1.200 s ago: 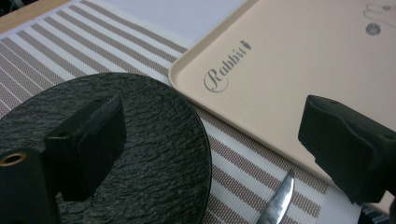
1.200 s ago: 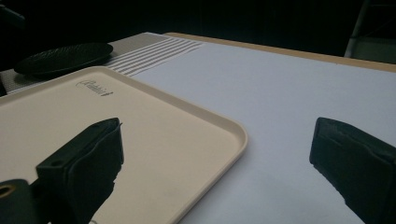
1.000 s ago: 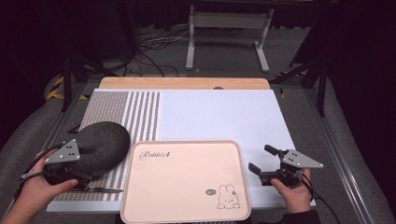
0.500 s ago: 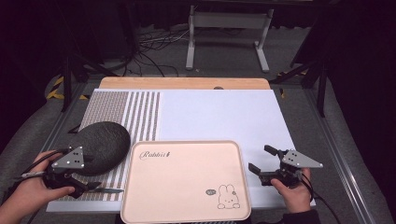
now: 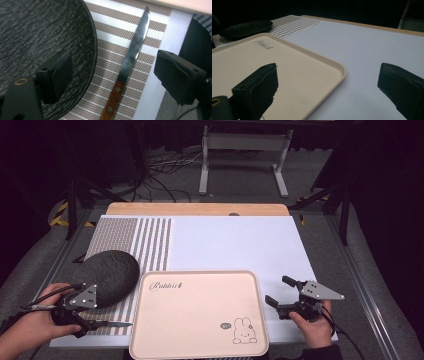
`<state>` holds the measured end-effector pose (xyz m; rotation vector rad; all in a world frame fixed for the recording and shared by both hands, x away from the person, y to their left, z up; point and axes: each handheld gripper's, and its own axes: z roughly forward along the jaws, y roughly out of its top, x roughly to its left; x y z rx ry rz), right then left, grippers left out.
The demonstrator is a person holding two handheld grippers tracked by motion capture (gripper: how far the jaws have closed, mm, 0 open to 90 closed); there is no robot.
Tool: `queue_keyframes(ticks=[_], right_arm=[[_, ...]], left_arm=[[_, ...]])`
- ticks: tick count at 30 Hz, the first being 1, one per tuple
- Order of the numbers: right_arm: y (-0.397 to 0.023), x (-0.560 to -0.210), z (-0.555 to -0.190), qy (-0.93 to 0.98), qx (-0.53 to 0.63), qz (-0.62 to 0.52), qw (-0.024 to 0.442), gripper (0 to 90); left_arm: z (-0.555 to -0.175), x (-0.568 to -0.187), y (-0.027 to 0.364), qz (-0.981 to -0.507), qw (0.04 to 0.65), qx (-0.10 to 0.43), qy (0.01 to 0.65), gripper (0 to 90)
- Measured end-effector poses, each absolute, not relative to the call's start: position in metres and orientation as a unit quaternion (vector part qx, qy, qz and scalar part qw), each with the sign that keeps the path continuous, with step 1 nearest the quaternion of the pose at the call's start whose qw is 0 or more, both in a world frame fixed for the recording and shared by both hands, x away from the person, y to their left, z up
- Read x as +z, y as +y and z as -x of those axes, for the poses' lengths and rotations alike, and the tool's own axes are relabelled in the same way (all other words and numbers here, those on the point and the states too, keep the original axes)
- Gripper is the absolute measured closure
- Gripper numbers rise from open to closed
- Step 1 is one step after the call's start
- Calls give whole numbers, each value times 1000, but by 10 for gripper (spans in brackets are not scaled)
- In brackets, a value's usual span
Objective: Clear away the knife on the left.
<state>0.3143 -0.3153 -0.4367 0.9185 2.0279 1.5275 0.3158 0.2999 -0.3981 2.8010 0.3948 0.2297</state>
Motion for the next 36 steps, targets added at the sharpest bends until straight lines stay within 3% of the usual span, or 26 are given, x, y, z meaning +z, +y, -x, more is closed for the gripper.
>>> queue_keyframes(ticks=[19,23,29,36], right_arm=[[-315,-435,-313,732,555,-329,218,40],[-316,-435,-313,731,557,-329,219,40],[-316,-435,-313,731,557,-329,216,41],[-317,-435,-313,730,557,-330,217,41]], left_arm=[[-320,-413,298,-995,47,38,84,288],[-321,-416,299,-996,30,36,77,357],[-324,-420,297,-998,0,21,54,545],[-328,-426,298,-999,-37,22,27,665]])
